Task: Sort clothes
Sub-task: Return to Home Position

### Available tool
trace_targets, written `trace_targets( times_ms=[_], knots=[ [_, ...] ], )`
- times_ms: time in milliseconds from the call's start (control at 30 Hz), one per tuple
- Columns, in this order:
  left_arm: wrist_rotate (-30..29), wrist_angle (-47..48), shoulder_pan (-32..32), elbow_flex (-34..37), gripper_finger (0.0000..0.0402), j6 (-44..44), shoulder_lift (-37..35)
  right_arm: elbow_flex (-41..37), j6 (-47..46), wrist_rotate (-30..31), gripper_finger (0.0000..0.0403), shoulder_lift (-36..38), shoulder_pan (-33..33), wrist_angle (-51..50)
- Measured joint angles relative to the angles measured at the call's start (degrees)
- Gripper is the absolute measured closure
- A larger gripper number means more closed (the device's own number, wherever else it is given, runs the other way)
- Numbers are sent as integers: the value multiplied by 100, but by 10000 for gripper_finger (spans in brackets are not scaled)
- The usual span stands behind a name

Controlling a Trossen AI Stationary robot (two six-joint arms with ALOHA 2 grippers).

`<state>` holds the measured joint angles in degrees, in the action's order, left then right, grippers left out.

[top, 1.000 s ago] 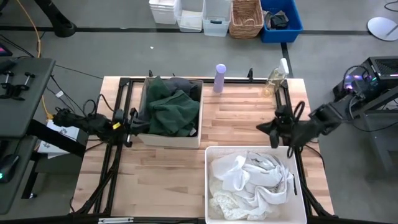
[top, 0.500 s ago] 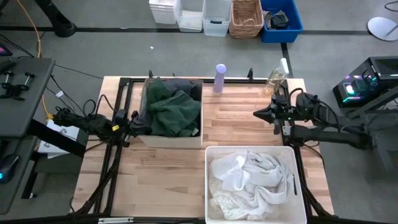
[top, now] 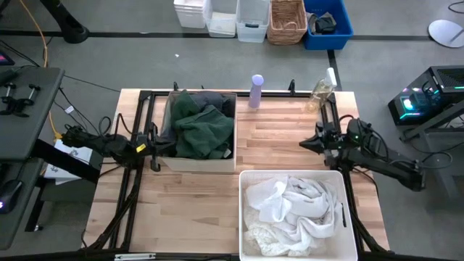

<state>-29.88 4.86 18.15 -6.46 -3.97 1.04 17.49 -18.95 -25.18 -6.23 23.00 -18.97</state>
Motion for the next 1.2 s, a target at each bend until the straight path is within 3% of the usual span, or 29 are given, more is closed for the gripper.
trace_targets(
  times_ms=[167,367,600,700,867,1200],
  knots=[
    [-3,-237,-2,24,401,-18,2,-715,-49,186,403,169,0,892],
    [10,-920,-2,53,401,-116,12,-1686,-661,633,403,181,0,2781],
    [16,-824,-2,49,401,-62,13,-1693,-1076,1421,403,130,-216,3448],
    [16,-817,-2,46,401,-63,11,-1693,-1395,1571,403,109,-489,3271],
    [16,-755,-2,42,401,-71,9,-1682,-2341,2018,403,-96,-942,2021],
    [15,-736,0,40,401,-76,9,-1652,-2127,2113,403,-549,-1104,1894]
  ],
)
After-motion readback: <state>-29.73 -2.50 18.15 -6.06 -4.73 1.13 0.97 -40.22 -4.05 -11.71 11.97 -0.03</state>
